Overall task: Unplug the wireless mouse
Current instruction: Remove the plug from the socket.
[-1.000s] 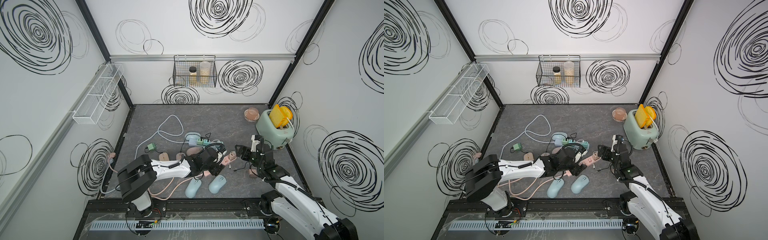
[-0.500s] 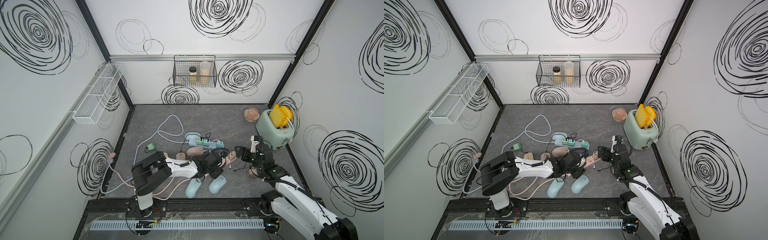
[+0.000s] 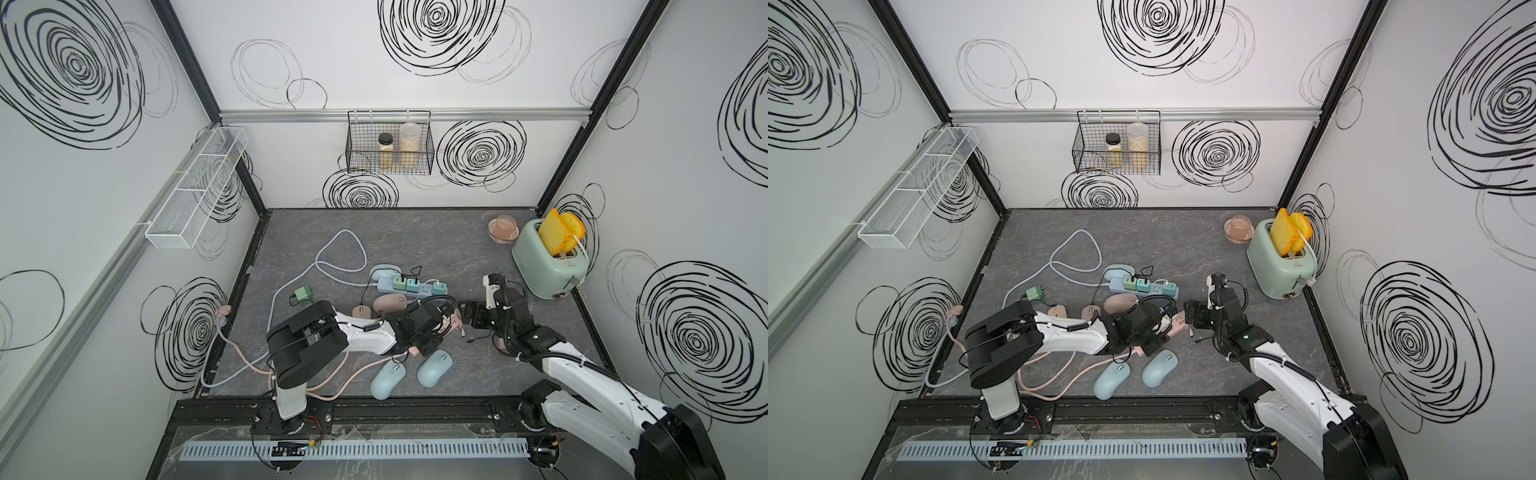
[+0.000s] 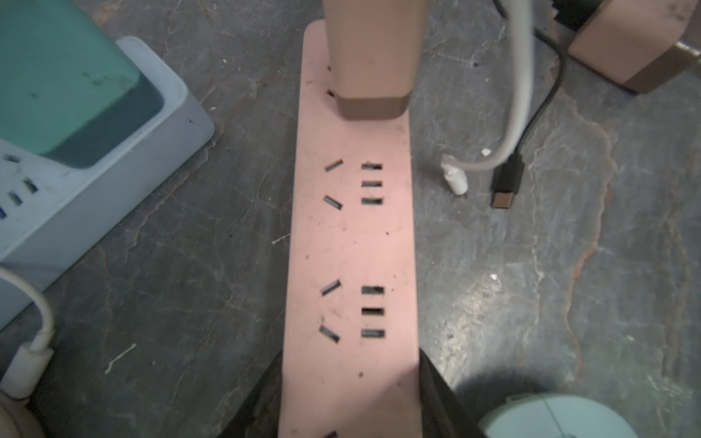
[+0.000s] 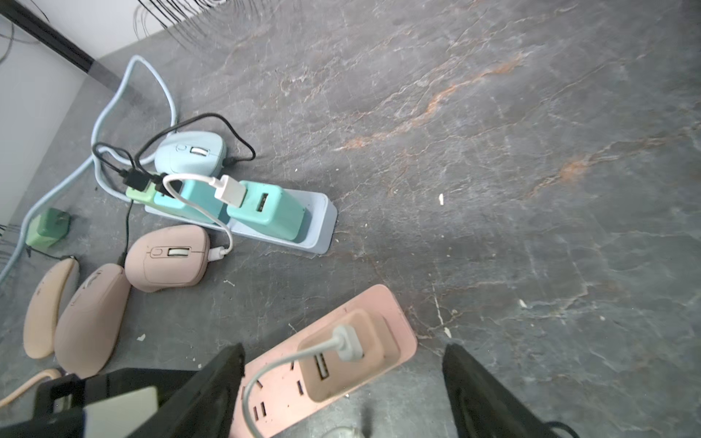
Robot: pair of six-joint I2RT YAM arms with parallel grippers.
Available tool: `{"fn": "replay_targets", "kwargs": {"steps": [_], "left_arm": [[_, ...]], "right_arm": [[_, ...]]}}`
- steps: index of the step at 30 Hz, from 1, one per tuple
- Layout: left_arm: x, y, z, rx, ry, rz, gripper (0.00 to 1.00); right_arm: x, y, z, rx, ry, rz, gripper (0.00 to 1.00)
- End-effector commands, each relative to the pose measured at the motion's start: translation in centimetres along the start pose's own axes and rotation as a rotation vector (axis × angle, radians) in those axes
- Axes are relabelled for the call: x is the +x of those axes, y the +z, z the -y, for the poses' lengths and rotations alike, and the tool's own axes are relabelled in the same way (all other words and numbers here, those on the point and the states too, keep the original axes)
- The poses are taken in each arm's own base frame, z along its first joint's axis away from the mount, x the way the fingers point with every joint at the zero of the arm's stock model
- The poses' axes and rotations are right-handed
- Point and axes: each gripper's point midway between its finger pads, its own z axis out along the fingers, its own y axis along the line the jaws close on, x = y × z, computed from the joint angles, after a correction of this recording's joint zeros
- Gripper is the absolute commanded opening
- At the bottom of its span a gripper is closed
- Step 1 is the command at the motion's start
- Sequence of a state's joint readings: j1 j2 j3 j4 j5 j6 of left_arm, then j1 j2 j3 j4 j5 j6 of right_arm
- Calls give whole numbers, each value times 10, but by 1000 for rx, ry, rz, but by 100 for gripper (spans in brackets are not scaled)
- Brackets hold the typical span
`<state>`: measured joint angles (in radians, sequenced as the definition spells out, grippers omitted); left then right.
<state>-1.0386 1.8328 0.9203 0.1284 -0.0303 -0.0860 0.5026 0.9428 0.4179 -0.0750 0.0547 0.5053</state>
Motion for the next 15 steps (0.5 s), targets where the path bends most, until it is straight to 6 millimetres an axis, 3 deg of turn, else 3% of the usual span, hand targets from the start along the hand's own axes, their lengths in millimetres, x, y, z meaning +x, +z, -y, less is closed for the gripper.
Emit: {"fn": "replay_targets", "kwargs": {"steps": [1, 4, 9, 15], "left_arm": [[-3, 3, 2, 21, -12, 25, 34], [-3, 3, 2, 22, -9, 23, 25], [-6, 3, 0, 29, -15, 30, 0], [-11, 1, 0, 36, -13, 38, 0]], "right_arm": [[-13, 5, -4, 53, -63, 28, 85], [-8, 14, -7, 73, -95, -7, 85], [6, 25, -4, 102, -88, -73, 80], [18, 29, -4, 102, -100, -94, 74]]}}
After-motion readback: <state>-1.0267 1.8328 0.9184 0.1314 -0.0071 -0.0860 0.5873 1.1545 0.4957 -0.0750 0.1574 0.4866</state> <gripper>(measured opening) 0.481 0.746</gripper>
